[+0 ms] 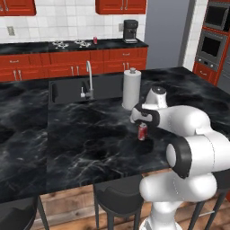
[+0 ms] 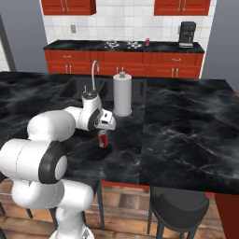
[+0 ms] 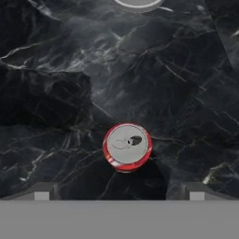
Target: Four empty soda cans are scattered around the kitchen. Gather all the cans and cluster them next to the stove for recycling.
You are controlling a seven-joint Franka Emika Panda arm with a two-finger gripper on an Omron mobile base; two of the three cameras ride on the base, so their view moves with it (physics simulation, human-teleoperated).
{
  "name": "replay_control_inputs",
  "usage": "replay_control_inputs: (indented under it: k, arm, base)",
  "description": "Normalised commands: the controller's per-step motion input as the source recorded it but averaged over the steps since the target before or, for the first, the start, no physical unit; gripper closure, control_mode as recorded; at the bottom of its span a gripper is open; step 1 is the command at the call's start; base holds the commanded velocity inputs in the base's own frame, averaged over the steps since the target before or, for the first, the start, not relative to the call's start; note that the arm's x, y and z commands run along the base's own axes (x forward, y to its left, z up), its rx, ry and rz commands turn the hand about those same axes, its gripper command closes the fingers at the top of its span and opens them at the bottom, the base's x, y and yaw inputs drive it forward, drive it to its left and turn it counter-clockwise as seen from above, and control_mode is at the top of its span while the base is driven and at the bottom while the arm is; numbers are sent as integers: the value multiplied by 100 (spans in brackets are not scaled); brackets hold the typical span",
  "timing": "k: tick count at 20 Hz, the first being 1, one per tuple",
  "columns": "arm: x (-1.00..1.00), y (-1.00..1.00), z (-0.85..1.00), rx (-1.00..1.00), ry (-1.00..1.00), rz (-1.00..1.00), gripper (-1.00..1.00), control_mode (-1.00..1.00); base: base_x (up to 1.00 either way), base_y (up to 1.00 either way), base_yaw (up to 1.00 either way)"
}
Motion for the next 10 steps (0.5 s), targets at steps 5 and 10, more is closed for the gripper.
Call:
replay_control_inputs:
  k: [5, 10]
  arm:
    - [10, 0, -13, 0, 0, 0, -100, -100]
    - [9, 0, -20, 0, 0, 0, -100, -100]
  base:
    - [0, 0, 0]
    - [0, 0, 0]
